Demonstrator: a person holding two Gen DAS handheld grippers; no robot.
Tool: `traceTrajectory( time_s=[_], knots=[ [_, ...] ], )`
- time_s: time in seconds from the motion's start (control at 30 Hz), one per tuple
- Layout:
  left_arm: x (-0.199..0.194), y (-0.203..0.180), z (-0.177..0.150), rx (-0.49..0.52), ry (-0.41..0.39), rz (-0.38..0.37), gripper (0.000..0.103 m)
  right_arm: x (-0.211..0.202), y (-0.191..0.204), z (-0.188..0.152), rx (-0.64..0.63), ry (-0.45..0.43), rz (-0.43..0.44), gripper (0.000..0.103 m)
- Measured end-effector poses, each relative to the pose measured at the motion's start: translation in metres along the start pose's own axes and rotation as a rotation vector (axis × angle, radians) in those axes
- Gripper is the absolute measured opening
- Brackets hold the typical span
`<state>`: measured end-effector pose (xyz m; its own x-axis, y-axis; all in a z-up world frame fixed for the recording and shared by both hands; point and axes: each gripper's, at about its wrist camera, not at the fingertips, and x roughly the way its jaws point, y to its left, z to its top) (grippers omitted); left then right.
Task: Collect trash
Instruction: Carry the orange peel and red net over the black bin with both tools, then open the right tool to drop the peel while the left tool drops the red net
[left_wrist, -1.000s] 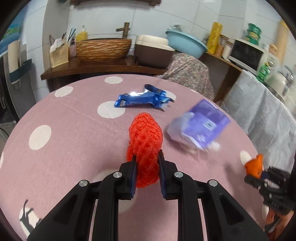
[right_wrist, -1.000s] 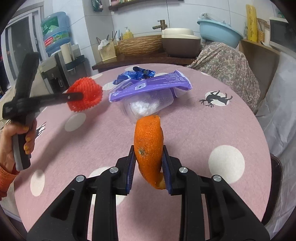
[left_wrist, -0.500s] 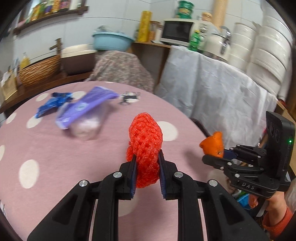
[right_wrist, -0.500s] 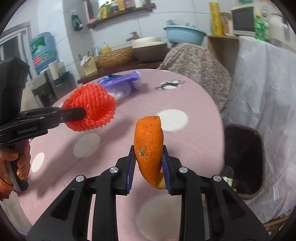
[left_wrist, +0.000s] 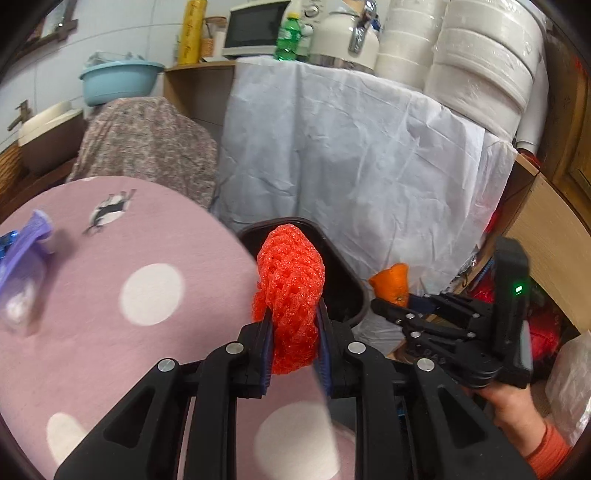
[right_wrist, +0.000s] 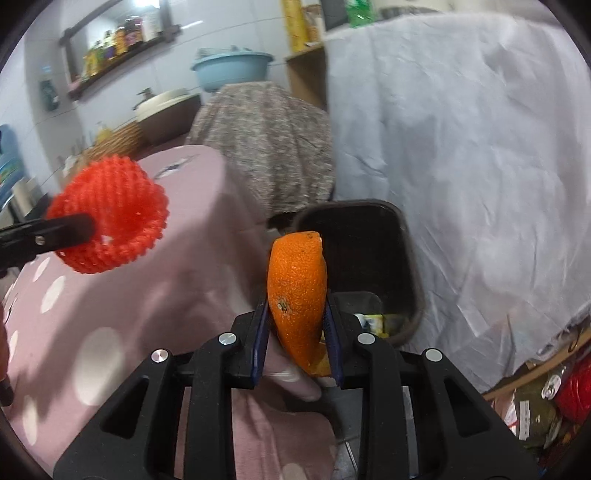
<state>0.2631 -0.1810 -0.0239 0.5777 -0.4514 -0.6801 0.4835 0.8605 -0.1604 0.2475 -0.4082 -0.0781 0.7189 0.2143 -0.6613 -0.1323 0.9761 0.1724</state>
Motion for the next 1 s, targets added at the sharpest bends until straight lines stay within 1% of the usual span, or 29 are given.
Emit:
traceTrajectory(
  time_s=[0.07,0.13,0.3,0.37,0.7,0.8,0.87,1.0],
  knots=[
    [0.02,-0.008,0.011,-0.004,0.03,-0.019,0.02,0.016,-0.019,-0.003,0.027,0.024,-0.027,0.028],
    [0.037,-0.014,0.018,-0.006,0.053,-0.024,0.02,0.03,-0.034,-0.006,0.06,0.046,-0.033,0.028],
    [0.078,-0.024,0.035,-0.008,0.107,-0.003,0.02,0.072,-0.057,-0.006,0.123,0.099,-0.035,0.028],
    [0.092,-0.028,0.04,0.003,0.118,0.021,0.02,0.089,-0.061,-0.007,0.142,0.121,-0.033,0.028],
    [0.138,-0.025,0.057,-0.001,0.178,0.086,0.02,0.165,-0.06,-0.002,0.158,0.225,-0.04,0.028],
    [0.152,-0.023,0.059,0.0,0.203,0.104,0.02,0.182,-0.061,-0.003,0.153,0.245,-0.066,0.034],
    [0.16,-0.022,0.06,-0.001,0.215,0.114,0.02,0.19,-0.062,-0.003,0.154,0.252,-0.07,0.039],
    [0.176,-0.018,0.065,-0.036,0.245,0.108,0.02,0.187,-0.058,-0.004,0.136,0.231,-0.09,0.041]
  ],
)
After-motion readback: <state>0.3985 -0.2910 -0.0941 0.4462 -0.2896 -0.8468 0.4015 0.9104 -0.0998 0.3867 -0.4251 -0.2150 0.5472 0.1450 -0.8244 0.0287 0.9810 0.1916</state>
